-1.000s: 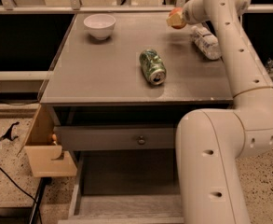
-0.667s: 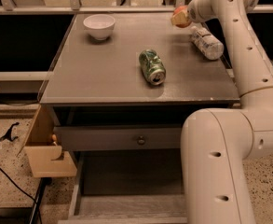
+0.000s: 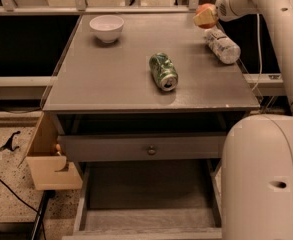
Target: Place apple into middle drawer
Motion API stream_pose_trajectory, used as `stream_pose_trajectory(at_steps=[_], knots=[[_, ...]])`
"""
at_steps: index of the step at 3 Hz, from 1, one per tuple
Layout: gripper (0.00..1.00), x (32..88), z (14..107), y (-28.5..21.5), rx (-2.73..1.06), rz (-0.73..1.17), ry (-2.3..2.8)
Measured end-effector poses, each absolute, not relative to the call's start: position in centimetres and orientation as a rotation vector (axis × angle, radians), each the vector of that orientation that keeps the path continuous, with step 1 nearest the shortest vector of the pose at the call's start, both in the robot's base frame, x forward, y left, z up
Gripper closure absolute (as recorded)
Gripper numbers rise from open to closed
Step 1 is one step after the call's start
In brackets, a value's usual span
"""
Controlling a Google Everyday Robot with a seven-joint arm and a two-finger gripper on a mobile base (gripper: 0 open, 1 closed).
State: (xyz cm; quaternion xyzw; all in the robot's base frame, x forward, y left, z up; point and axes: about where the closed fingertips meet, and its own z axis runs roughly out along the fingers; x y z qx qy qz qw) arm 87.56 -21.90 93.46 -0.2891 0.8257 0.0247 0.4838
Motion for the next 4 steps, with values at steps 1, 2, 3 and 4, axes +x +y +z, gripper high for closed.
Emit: stream_pose_trajectory(at_steps=[1, 2, 3, 4], knots=[[1.0, 86.6, 94.4, -22.3, -0.723, 0.068, 1.984], [1.0, 84.6, 95.5, -23.0, -0.749, 0.088, 1.949], [1.0, 81.2, 96.5, -23.7, -0.785, 0.116, 1.908], [1.0, 77.1, 96.5, -23.8, -0.821, 0.145, 1.881]])
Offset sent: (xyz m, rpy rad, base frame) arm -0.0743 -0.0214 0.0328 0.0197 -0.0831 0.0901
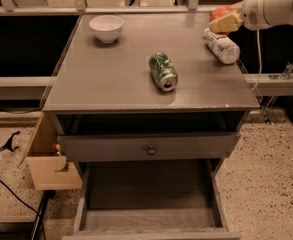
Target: Place apple into middle drawer
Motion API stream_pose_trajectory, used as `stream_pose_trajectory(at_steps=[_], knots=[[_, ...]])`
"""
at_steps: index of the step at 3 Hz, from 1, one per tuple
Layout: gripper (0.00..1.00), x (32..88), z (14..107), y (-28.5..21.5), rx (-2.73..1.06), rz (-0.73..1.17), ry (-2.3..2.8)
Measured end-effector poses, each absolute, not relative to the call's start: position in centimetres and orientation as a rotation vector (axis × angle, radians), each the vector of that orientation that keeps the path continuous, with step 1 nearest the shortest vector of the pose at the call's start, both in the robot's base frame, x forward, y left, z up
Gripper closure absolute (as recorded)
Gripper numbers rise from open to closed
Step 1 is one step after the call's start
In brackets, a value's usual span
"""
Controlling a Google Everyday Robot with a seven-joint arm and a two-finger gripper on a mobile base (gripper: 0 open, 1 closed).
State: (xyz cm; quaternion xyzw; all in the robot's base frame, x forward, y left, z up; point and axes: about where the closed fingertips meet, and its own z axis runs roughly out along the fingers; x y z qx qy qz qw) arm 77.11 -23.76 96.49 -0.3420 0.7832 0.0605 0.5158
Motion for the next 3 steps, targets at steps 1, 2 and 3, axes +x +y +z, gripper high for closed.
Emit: stream_pose_trajectory(at_steps=[1, 2, 3], knots=[[1.0, 72.0, 96.3, -23.4, -0.852, 0.18, 1.863], [1.0, 66.0, 95.3, -23.2, -0.879, 0.234, 1.88], [1.0, 65.0, 95.4, -23.1, -0.876, 0.245, 1.883]])
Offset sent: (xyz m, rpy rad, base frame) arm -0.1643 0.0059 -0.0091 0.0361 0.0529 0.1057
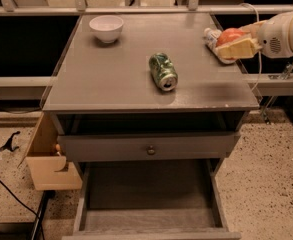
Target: Place apple into middle drawer
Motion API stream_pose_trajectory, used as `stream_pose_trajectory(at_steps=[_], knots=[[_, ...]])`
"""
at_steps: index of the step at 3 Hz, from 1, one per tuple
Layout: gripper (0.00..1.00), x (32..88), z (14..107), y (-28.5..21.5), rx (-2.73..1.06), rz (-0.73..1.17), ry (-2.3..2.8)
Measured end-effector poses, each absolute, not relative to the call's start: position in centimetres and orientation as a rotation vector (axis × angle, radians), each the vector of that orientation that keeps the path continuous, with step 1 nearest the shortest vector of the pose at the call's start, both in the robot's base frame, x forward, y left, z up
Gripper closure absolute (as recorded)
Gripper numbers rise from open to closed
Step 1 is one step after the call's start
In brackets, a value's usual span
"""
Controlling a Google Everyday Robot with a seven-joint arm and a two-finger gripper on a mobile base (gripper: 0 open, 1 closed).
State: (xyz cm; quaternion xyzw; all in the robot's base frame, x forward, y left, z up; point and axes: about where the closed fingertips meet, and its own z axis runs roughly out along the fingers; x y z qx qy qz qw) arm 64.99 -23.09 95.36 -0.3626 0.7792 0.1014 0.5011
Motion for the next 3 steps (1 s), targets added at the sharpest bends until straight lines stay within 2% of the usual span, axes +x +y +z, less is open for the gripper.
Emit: stream_pose_trajectory(at_steps=[2, 3], knots=[[1.0, 58.7, 95.8, -22.8, -0.912, 0.329, 1.868], [1.0, 53.6, 95.5, -21.7, -0.976, 0.435, 1.808]])
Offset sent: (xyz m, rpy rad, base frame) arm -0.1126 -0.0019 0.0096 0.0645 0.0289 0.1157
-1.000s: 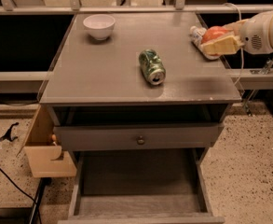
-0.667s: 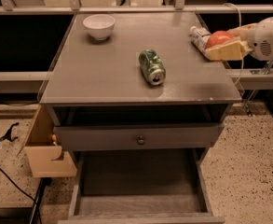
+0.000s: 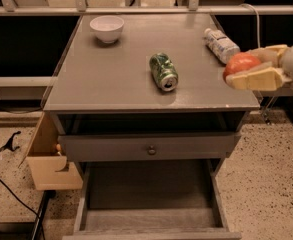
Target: Place apple into middle drawer
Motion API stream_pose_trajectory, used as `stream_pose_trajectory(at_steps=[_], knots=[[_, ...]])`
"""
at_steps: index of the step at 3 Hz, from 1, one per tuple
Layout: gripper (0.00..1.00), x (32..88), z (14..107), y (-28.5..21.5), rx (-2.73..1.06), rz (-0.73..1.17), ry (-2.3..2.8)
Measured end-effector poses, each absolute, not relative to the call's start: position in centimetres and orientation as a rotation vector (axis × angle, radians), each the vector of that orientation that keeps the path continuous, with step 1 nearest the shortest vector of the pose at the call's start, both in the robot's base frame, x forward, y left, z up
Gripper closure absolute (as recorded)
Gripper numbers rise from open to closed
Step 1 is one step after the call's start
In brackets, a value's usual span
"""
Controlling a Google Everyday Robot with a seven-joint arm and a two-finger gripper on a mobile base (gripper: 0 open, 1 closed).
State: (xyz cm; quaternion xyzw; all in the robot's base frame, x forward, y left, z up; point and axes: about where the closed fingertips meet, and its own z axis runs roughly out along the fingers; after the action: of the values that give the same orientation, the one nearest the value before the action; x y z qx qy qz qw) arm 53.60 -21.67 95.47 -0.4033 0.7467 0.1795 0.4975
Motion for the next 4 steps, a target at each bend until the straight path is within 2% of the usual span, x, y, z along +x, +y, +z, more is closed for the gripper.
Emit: stream_pose_trajectory(at_steps=[2, 4], knots=[[1.0, 48.6, 92.7, -19.2, -1.124, 0.611, 1.618], [1.0, 48.5, 91.9, -18.3, -1.154, 0.627, 1.62]])
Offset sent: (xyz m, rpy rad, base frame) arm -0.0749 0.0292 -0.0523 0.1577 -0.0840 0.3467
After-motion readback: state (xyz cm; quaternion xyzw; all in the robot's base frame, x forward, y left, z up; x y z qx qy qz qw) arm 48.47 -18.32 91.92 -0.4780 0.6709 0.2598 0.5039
